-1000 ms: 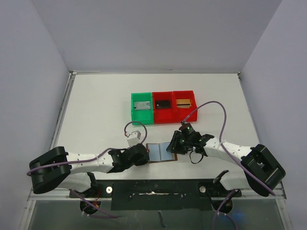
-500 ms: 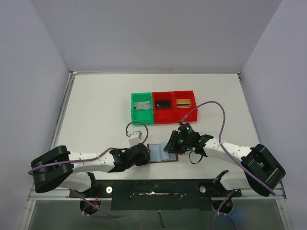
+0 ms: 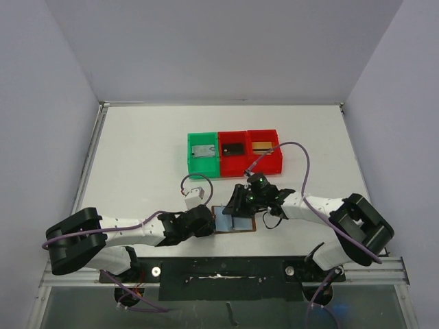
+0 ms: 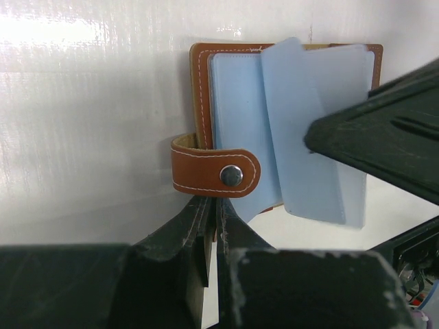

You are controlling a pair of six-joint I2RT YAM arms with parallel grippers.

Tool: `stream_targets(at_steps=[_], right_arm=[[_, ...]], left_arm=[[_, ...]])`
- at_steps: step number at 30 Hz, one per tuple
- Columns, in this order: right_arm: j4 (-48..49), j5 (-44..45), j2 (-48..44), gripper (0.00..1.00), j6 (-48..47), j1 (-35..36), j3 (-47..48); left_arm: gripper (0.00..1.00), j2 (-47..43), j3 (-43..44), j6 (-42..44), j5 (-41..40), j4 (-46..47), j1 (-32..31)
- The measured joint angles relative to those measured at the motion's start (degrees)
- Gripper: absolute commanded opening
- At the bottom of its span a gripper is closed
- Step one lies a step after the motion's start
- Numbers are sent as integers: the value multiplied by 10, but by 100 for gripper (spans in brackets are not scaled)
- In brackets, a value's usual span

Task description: Take the credit cards out of the card holder

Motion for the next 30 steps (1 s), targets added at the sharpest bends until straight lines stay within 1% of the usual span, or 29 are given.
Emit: stream_targets(at_steps=[5, 7, 12, 14, 16, 21, 23, 27, 30], right_arm=[[53, -44, 69, 38, 0, 20, 43], [73, -55, 72, 42, 0, 26, 46], [101, -64, 33, 43, 3, 30, 45], [83, -46, 4, 42, 2, 26, 45], [41, -5, -24, 42, 1, 20, 45], [-78, 93, -50, 43, 3, 6, 43], [-111, 121, -62, 43, 9, 4, 32], [-158, 150, -86, 43, 16, 4, 11], [-171, 159, -87, 43, 18, 5, 10]], left_arm=[[0, 0, 0, 0, 1, 1, 0], [0, 0, 0, -1, 1, 1, 0], [0, 0, 0, -2, 1, 1, 0], [0, 0, 0, -3, 1, 1, 0], [0, 0, 0, -3, 1, 1, 0], [0, 0, 0, -3, 1, 1, 0], [0, 0, 0, -2, 1, 1, 0], [0, 0, 0, -2, 1, 1, 0], [0, 0, 0, -1, 1, 1, 0]])
